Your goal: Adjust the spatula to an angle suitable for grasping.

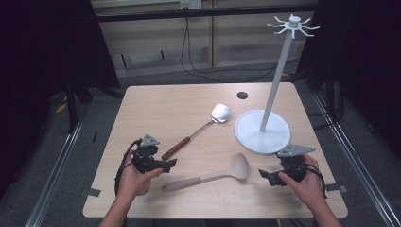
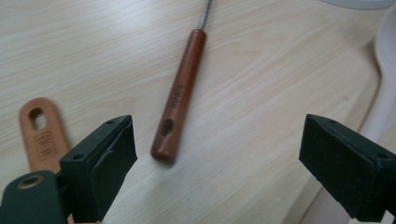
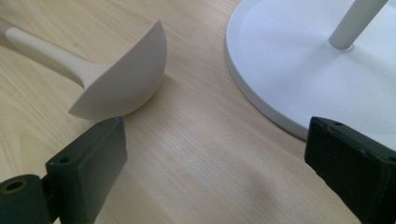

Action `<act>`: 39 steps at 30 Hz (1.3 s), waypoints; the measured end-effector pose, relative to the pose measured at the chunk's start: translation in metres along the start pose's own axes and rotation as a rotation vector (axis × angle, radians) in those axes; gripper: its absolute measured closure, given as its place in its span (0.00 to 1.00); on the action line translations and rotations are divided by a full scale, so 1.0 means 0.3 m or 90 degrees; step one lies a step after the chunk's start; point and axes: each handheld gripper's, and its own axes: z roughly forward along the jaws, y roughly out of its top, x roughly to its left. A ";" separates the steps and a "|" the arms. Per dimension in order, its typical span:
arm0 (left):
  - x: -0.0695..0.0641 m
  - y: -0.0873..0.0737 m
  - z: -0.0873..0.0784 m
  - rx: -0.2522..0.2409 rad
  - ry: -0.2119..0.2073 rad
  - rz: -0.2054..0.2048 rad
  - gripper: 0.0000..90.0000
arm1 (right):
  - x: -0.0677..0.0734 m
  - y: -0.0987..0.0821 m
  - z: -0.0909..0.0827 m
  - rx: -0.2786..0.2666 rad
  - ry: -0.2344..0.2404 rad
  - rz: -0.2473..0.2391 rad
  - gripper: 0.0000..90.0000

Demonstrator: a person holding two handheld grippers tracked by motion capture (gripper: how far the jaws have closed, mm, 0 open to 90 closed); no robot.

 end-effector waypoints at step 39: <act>0.036 0.210 0.265 0.008 -0.013 0.096 0.69 | -0.022 -0.144 -0.146 -0.003 -0.049 0.079 0.06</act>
